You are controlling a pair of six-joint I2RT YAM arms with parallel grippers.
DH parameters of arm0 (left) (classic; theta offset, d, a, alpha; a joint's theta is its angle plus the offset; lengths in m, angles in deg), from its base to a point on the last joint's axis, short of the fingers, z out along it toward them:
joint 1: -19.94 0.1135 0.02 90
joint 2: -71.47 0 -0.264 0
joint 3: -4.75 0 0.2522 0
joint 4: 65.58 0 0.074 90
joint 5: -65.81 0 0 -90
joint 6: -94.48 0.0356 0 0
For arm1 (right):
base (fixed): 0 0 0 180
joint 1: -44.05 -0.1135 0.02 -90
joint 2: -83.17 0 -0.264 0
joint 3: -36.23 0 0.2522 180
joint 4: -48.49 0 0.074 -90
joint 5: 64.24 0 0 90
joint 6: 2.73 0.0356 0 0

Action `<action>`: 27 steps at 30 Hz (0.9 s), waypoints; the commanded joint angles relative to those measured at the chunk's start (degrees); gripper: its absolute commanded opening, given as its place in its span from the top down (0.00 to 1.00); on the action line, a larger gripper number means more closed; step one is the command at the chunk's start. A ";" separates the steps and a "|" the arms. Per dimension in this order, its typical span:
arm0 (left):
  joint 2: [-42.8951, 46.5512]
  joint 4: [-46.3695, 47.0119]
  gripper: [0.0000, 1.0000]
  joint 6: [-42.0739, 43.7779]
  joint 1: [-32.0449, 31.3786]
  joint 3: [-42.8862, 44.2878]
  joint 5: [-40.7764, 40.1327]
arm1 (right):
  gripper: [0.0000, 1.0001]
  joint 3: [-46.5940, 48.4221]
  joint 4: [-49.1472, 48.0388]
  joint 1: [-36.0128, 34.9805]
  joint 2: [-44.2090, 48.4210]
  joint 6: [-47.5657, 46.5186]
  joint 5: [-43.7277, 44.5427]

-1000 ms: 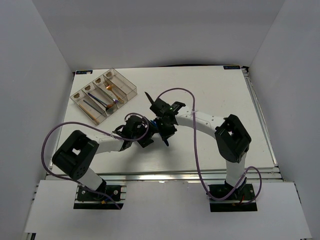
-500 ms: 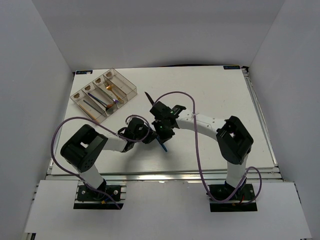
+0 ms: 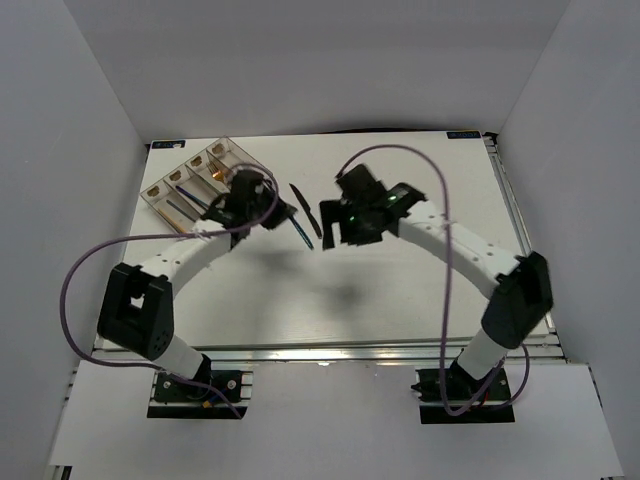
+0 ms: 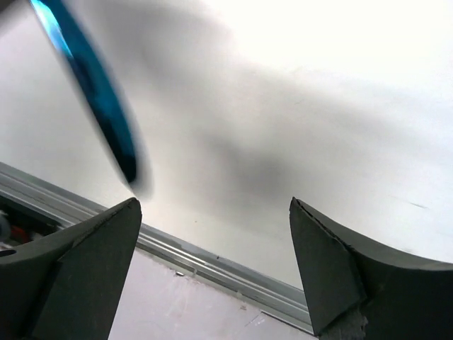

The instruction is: Sort the eating utensils into containers

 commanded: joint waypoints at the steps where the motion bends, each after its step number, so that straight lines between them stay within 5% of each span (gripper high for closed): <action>1: 0.32 -14.88 1.00 10.80 8.53 10.52 -0.72 | 0.11 4.65 4.52 6.53 9.13 -0.38 1.88; 9: -19.81 -26.16 1.00 22.76 24.28 38.38 0.50 | 0.11 -4.19 6.12 8.75 20.63 -3.73 -1.55; 17: -38.19 -22.82 1.00 19.18 26.68 62.89 5.78 | 0.11 -13.71 7.16 8.75 29.35 -1.62 -5.34; 27: -43.12 -13.77 0.98 10.65 26.68 58.63 4.91 | 0.11 -13.45 9.28 8.75 30.07 -1.53 -3.75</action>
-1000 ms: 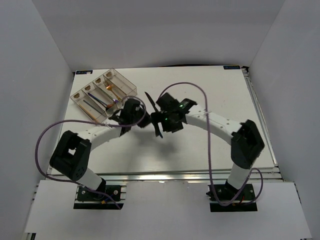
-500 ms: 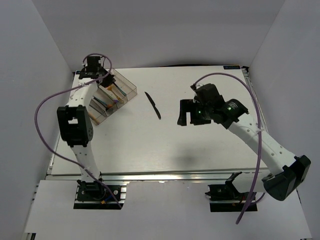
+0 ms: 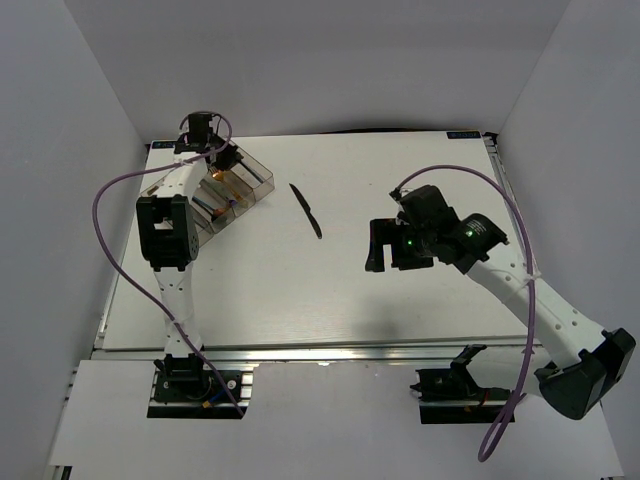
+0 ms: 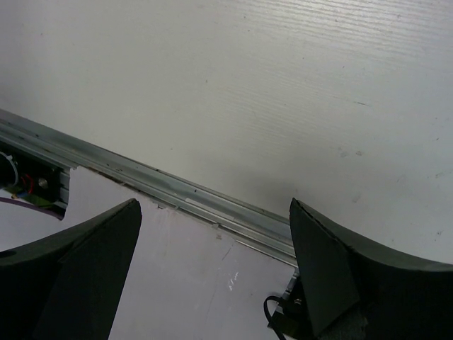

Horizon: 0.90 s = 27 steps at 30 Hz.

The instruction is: Sort the eating utensils into containers

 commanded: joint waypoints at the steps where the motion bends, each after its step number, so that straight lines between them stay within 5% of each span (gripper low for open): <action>1: 2.05 4.97 0.96 -3.30 -0.06 -1.33 -0.10 | 0.11 1.04 0.86 -0.06 -0.08 0.04 0.46; 8: -0.57 4.35 0.86 -3.22 -0.06 2.53 -1.16 | 0.11 2.01 -0.10 -0.06 -2.45 -0.57 0.29; 17: -1.64 3.21 0.37 -3.48 1.88 4.39 -0.80 | 0.11 3.77 -0.28 -0.15 -4.47 -0.92 0.82; 27: 7.32 0.94 0.22 -0.58 2.05 9.89 -0.37 | 0.11 7.80 -3.35 -0.15 -14.65 -4.09 1.60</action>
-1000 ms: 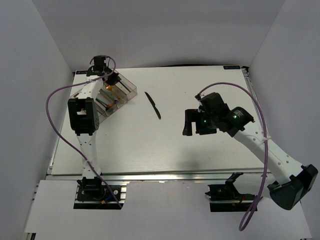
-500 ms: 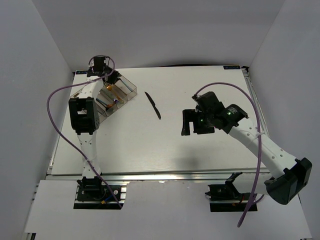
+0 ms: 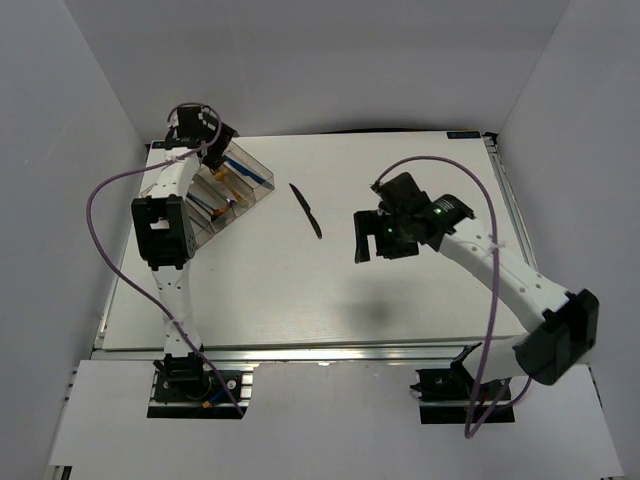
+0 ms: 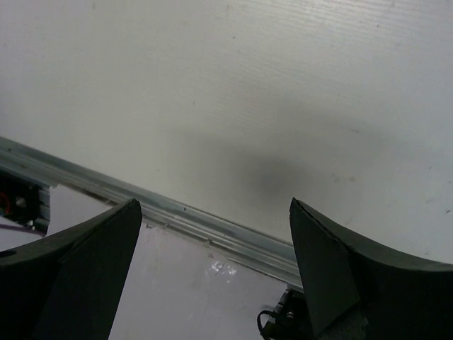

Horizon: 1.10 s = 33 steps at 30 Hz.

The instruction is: Sort the eating utensils into containers

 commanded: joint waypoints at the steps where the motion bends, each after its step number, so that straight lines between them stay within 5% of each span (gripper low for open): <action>1: 11.27 -3.35 0.02 3.09 0.11 6.85 0.46 | 0.11 4.31 -3.22 -0.39 -6.53 -2.54 3.39; 7: 22.88 -24.70 0.02 13.10 0.11 3.01 -5.94 | 0.11 19.15 -3.40 -3.64 -26.63 -5.00 12.63; 13: 57.44 -32.28 0.02 21.99 0.02 -35.97 -23.33 | 0.12 39.95 -3.94 -5.40 -48.34 -10.60 14.41; 17: 65.69 -35.01 0.02 22.70 -0.95 -49.19 -26.78 | 0.20 54.93 1.00 -3.56 -61.64 -12.20 11.16; 22: 67.11 -38.17 0.02 22.70 -5.95 -49.22 -28.44 | 0.32 55.22 -4.19 -1.45 -69.21 -18.18 9.57; 23: 66.58 -38.52 0.02 22.61 -6.65 -48.52 -28.63 | 0.55 53.55 -3.85 -1.45 -70.78 -18.62 9.57; 33: 64.30 -37.65 0.02 23.05 -7.54 -48.07 -27.05 | 0.63 53.89 -3.93 -1.88 -72.73 -19.59 6.84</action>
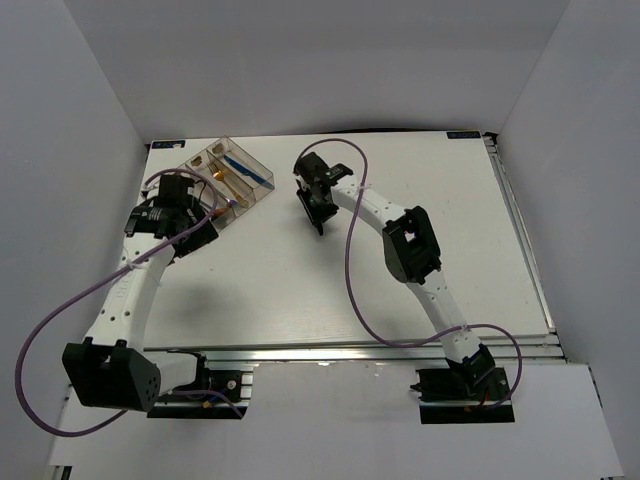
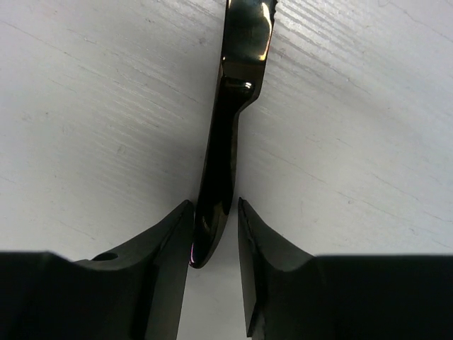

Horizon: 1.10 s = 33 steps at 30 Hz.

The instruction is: Sort the eating utensils into containers

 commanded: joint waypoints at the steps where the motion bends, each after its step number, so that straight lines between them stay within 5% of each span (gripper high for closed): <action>1: -0.90 0.34 0.02 0.67 -0.65 3.31 -0.42 | 0.63 -1.67 2.04 -0.51 -5.24 -1.93 -0.02; 6: -2.05 1.22 0.02 0.84 -0.83 3.67 0.80 | 0.64 -2.11 2.65 -0.51 -6.38 -1.93 1.92; 7: -2.14 1.30 0.02 0.84 -0.83 3.67 1.07 | 0.69 -2.46 2.74 -0.51 -6.55 -1.93 1.48; 8: -2.22 1.48 0.02 0.84 -0.83 3.67 1.33 | 0.88 -2.38 3.09 -0.51 -6.99 -1.84 1.39; 10: -2.40 1.57 0.02 0.84 -0.83 3.76 2.21 | 1.00 -2.99 3.88 -0.51 -6.91 -1.58 0.95; 18: -2.31 6.83 0.02 1.02 -1.00 1.49 11.86 | 1.00 -12.64 4.06 -0.60 4.76 1.67 -0.11; 24: -1.17 21.59 0.02 -5.64 -3.63 -6.95 24.79 | 1.00 -26.17 1.07 -0.60 16.99 3.96 -0.55; 33: -4.42 28.46 0.02 -9.88 -9.88 -10.57 24.89 | 1.00 -42.26 -2.27 -0.68 25.95 6.42 -1.51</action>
